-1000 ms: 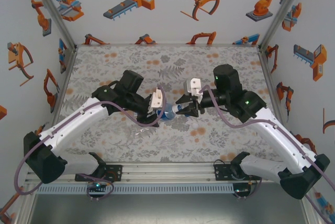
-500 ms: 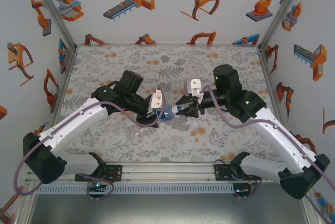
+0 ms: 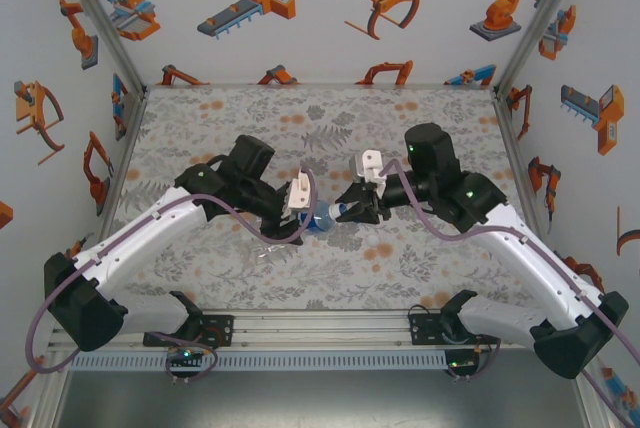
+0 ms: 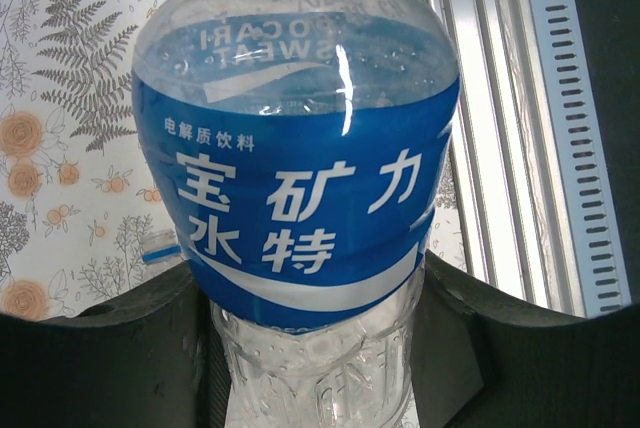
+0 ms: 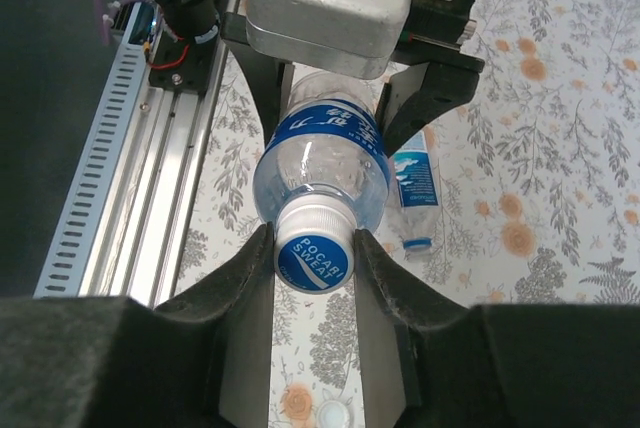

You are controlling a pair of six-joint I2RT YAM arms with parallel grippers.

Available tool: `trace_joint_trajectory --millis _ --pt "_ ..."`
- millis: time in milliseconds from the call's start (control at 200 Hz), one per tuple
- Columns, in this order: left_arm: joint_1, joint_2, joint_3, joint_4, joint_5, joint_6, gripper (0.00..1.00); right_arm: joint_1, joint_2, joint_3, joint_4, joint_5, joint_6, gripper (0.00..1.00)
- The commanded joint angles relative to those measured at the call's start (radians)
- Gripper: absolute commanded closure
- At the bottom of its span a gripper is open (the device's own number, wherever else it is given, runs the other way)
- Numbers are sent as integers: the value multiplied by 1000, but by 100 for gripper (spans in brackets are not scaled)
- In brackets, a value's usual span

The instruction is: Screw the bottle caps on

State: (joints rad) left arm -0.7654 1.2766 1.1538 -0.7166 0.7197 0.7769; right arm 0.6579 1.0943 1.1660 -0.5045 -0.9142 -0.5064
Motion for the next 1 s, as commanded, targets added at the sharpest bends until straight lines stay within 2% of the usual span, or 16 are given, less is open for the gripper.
trace_joint_trajectory --millis 0,70,160,220,375,491,626,851,886,996 --pt "-4 -33 -3 78 -5 12 100 5 -6 -32 68 56 220 100" --pt "-3 -34 -17 116 -46 -2 100 5 -26 -87 192 135 438 100" --pt "-4 -31 -31 155 -106 -15 100 6 -49 -143 299 332 777 100" --pt "-4 -22 -33 171 -142 -19 100 6 -50 -149 288 432 963 100" --pt "-5 0 -33 213 -207 -32 100 6 -27 -132 192 599 1439 100" --pt "-5 15 -33 247 -240 -39 100 5 -2 -124 127 646 1705 100" --pt "-4 29 -31 266 -256 -46 100 8 23 -92 154 646 1766 100" --pt "-4 40 -23 277 -286 -65 100 6 39 -34 73 702 1673 100" --pt "-4 41 -26 284 -296 -72 91 6 43 -28 67 705 1656 100" --pt "-4 41 -28 297 -322 -90 47 6 68 4 28 730 1591 100"
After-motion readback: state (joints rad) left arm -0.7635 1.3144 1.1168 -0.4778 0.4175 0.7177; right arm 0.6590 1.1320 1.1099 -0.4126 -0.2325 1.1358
